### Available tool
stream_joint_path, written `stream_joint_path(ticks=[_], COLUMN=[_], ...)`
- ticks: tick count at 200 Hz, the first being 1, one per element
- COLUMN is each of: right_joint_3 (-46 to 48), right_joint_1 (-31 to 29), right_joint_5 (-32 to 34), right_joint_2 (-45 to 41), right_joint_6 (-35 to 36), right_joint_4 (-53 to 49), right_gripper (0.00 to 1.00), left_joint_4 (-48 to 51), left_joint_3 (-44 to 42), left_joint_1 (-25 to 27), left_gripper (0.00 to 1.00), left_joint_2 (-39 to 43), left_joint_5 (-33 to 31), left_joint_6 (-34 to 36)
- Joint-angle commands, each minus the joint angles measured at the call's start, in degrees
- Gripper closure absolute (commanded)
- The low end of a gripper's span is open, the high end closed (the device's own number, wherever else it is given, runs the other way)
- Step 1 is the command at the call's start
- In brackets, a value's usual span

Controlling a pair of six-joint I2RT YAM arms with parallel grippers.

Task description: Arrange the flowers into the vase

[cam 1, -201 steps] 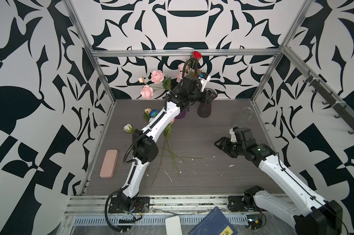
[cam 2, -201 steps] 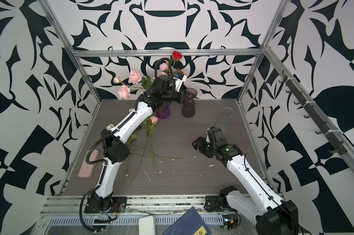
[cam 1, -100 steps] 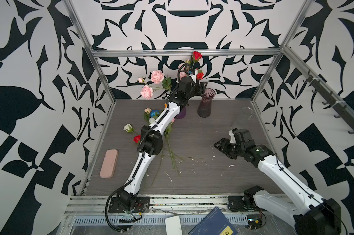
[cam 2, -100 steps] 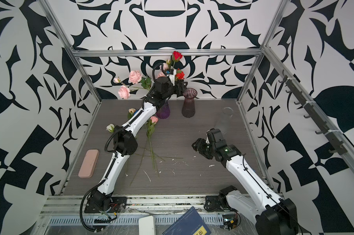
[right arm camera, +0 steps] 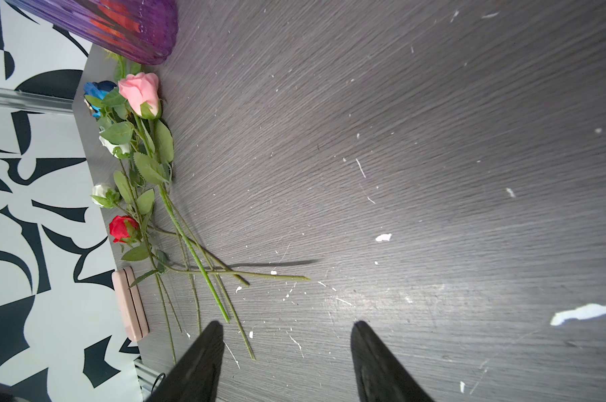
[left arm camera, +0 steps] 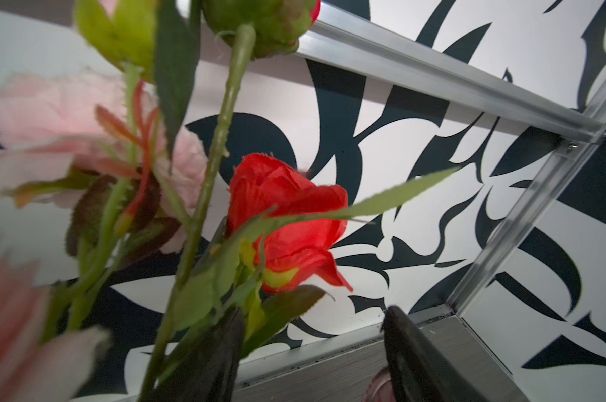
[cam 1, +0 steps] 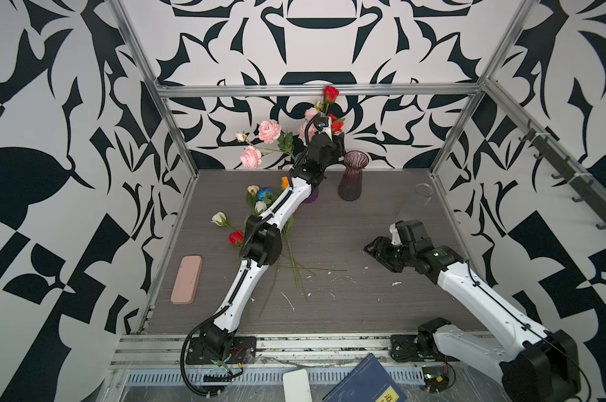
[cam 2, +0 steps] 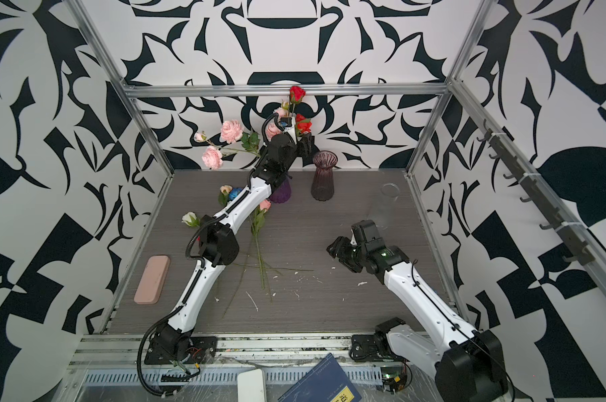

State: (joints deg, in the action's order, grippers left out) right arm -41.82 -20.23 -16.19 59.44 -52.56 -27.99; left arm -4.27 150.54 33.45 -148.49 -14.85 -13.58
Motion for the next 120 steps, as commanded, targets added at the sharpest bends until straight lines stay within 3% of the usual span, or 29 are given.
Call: stream_joint_path(ticks=[1, 77, 100, 120], right_joint_3=[0.1, -0.6, 0.1, 0.9], right_joint_1=[0.1, 0.1, 0.1, 0.1], right_joint_5=[-0.3, -1.5, -1.2, -1.1], right_joint_2=[0.5, 2.4, 3.2, 2.9], right_joint_6=[-0.4, 0.6, -0.4, -1.5], right_joint_4=[1.8, 3.6, 5.0, 6.2], right_gripper=[0.38, 0.38, 0.38, 0.38], left_joint_4=[-0.7, 0.1, -1.3, -2.7], left_joint_3=[1.1, -5.3, -8.2, -9.9], left_joint_1=[-0.5, -1.5, -1.9, -1.9], left_gripper=[0.32, 0.32, 0.31, 0.31], left_joint_2=[1.3, 7.5, 9.8, 12.0], left_joint_5=[-5.7, -14.9, -10.2, -1.7], left_joint_6=[3.8, 6.1, 2.9, -0.5])
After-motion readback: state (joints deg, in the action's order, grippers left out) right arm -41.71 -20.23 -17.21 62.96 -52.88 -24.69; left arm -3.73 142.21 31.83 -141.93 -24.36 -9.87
